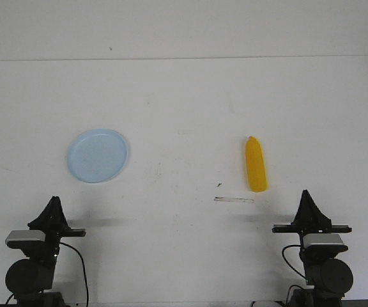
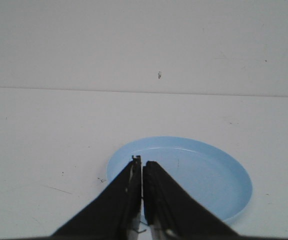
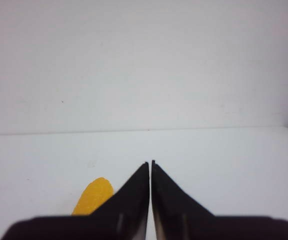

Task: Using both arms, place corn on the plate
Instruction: 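Reach the left gripper forward to the edge of the light blue plate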

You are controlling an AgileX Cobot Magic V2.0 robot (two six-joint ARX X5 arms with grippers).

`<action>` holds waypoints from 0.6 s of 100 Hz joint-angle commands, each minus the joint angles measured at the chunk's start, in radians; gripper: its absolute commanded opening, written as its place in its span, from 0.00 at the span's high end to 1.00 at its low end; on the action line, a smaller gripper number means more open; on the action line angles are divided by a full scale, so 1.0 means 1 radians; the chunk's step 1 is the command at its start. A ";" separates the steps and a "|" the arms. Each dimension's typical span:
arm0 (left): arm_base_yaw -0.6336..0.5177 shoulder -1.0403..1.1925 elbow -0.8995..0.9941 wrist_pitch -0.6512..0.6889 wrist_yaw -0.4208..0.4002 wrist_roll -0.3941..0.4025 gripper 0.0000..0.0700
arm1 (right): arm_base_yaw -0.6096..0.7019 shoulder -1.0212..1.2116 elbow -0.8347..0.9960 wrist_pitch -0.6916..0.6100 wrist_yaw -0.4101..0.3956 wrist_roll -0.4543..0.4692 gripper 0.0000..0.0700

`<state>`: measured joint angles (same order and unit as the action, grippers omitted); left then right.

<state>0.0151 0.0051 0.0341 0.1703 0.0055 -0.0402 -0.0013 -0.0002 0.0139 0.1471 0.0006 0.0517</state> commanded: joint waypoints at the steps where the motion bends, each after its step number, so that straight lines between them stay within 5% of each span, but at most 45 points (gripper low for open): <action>1: 0.000 -0.002 -0.013 0.011 0.002 0.002 1.00 | 0.000 0.002 -0.001 0.010 0.000 -0.001 0.99; 60: 0.000 -0.001 0.022 0.015 -0.034 -0.009 1.00 | 0.000 0.002 -0.001 0.010 0.000 -0.001 0.99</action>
<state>0.0151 0.0051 0.0360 0.1715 -0.0246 -0.0437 -0.0013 -0.0002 0.0139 0.1467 0.0006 0.0517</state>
